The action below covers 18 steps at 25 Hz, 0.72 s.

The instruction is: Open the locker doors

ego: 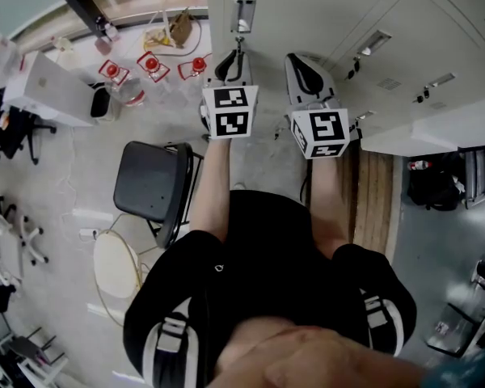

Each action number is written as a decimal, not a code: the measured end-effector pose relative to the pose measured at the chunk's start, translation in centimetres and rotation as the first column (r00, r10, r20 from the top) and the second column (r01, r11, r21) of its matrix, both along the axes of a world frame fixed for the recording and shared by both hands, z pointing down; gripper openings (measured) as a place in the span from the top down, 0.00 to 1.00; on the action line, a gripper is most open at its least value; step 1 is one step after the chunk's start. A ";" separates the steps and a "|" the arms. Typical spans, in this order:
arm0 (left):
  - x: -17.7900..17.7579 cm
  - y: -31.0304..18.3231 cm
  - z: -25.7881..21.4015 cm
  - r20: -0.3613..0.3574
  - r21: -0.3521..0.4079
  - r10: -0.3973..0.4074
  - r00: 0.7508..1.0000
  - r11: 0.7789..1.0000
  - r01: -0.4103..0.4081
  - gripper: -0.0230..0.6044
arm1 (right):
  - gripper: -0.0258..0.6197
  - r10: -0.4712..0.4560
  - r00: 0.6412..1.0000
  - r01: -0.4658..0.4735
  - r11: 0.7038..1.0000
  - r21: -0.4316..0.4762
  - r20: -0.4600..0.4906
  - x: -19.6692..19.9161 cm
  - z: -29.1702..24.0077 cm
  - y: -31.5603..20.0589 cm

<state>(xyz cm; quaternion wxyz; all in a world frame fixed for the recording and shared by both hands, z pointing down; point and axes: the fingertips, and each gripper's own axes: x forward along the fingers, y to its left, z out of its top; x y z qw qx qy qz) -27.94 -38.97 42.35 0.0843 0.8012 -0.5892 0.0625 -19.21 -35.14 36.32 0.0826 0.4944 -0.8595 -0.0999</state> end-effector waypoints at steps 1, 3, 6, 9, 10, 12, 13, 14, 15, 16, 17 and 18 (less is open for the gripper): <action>0.0 -0.1 0.1 0.004 0.001 -0.002 1.000 1.000 0.002 0.86 | 0.93 0.002 1.000 -0.002 1.000 -0.001 -0.004 0.1 0.1 -0.1; 0.0 -0.4 0.2 0.013 0.002 -0.011 1.000 1.000 0.011 0.87 | 0.93 0.004 1.000 -0.004 1.000 -0.004 -0.010 0.1 0.3 -0.2; 0.0 -0.6 0.2 0.034 0.007 -0.011 0.999 1.000 0.011 0.91 | 0.93 0.006 1.000 -0.006 1.000 -0.011 -0.009 0.4 0.4 -0.4; 0.1 -0.6 0.2 0.071 0.020 0.001 0.997 1.000 -0.003 0.91 | 0.93 0.007 1.000 -0.007 1.000 -0.014 -0.008 0.6 0.5 -0.5; 0.1 -0.6 0.2 0.083 0.024 0.005 0.997 1.000 -0.007 0.91 | 0.93 0.006 1.000 -0.006 1.000 -0.015 -0.007 0.6 0.6 -0.5; 0.1 -0.5 0.2 0.110 0.029 0.008 0.994 1.000 -0.011 0.91 | 0.93 0.001 1.000 -0.001 1.000 -0.021 -0.008 0.4 0.9 -0.5; 0.2 -0.5 0.2 0.129 0.031 0.007 0.992 0.999 -0.011 0.91 | 0.93 -0.001 1.000 0.001 1.000 -0.024 -0.008 0.4 1.0 -0.5; 0.2 -0.5 0.3 0.147 0.031 0.006 0.989 0.999 -0.011 0.91 | 0.93 -0.003 1.000 0.003 1.000 -0.026 -0.007 0.4 1.1 -0.5; 0.2 -0.5 0.3 0.158 0.030 0.007 0.987 0.999 -0.012 0.92 | 0.93 -0.003 1.000 0.003 1.000 -0.027 -0.004 0.4 1.1 -0.5; 0.2 -0.5 0.3 0.163 0.028 0.010 0.986 1.000 -0.015 0.92 | 0.93 -0.004 1.000 0.004 1.000 -0.028 0.001 0.4 1.1 -0.5; 0.2 -0.5 0.3 0.169 0.025 0.014 0.986 1.000 -0.018 0.92 | 0.93 -0.004 1.000 0.005 1.000 -0.029 0.009 0.4 1.0 -0.5; 0.2 -0.5 0.3 0.183 0.024 0.016 0.983 0.999 -0.021 0.92 | 0.93 -0.006 1.000 0.006 0.999 -0.032 0.021 0.5 1.0 -0.5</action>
